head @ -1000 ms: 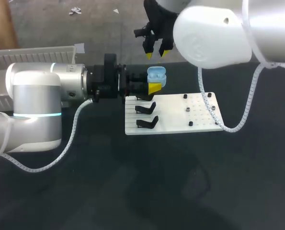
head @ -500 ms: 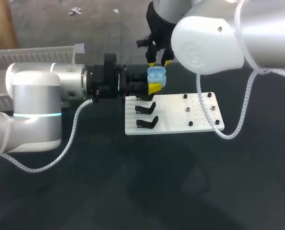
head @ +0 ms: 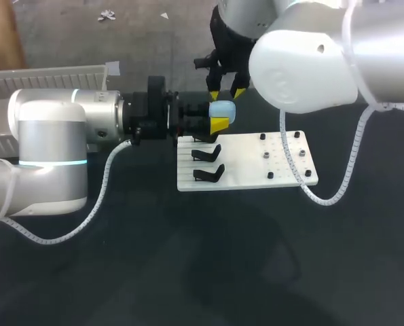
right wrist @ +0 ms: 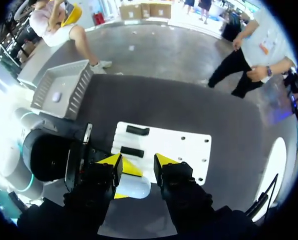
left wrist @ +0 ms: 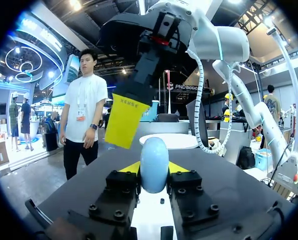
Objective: Pick up each earbud case from the left stands, insert the matching earbuds, close the lid, and place the case in the box.
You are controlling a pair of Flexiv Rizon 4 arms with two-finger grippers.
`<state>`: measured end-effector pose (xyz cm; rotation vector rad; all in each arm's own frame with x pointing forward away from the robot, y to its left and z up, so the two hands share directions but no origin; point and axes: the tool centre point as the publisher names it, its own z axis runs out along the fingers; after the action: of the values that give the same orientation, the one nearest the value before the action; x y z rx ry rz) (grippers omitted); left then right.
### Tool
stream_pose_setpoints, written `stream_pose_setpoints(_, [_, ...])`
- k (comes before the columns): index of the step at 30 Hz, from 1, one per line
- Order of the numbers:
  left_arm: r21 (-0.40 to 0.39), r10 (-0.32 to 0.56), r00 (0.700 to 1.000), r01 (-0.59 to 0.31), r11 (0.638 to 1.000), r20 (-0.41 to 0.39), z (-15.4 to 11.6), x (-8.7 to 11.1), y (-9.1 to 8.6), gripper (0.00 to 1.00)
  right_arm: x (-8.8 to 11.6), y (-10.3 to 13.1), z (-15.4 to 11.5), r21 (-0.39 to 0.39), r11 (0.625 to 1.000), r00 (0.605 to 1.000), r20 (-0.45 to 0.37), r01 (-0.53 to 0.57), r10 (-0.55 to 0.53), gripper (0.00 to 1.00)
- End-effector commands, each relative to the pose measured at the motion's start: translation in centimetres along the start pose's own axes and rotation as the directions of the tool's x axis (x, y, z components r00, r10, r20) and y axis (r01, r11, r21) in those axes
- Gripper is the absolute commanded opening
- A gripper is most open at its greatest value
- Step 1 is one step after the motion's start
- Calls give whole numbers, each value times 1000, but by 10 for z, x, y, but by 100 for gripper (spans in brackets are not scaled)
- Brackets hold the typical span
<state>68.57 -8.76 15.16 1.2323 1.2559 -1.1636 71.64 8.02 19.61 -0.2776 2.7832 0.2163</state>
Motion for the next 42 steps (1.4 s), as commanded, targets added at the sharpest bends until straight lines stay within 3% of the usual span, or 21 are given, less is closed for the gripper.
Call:
stream_pose_setpoints(1, [-4,2,1000,-2,1000,3,0,0,-1,0,9,-13,-16,-10,998,994,89,-55,55,47])
stream_pose_setpoints(2, [-4,2,1000,-2,1000,3,0,0,-1,0,9,-16,-19,-12,997,993,100,-70,71,56])
stream_pose_setpoints(3, [-10,11,1000,-11,1000,7,-3,-2,1,0,9,-19,-21,-14,996,990,115,-84,85,85])
stream_pose_setpoints(4, [-15,19,1000,-19,1000,9,-7,-5,2,0,11,-23,-22,-15,995,987,125,-99,100,100])
stream_pose_setpoints(11, [-86,57,996,-52,995,63,-47,-30,19,0,28,-40,-25,-22,980,968,151,-199,201,100])
stream_pose_setpoints(18, [-228,128,992,-120,966,22,-105,-42,52,0,47,-39,-17,-31,966,957,129,-257,259,100])
stream_pose_setpoints(22, [-326,165,986,-156,932,1,-148,-47,74,0,56,-39,-12,-46,953,946,111,-300,304,100])
stream_pose_setpoints(25, [-380,181,983,-178,908,-29,-172,-47,81,0,62,-37,-8,-51,946,942,91,-320,323,100])
stream_pose_setpoints(32, [-520,193,976,-218,826,-103,-238,-33,97,0,72,-26,2,-55,941,941,34,-334,336,100])
stream_pose_setpoints(42, [-679,104,969,-232,697,-225,-315,21,124,0,71,-14,4,-49,946,947,-5,-321,321,100])
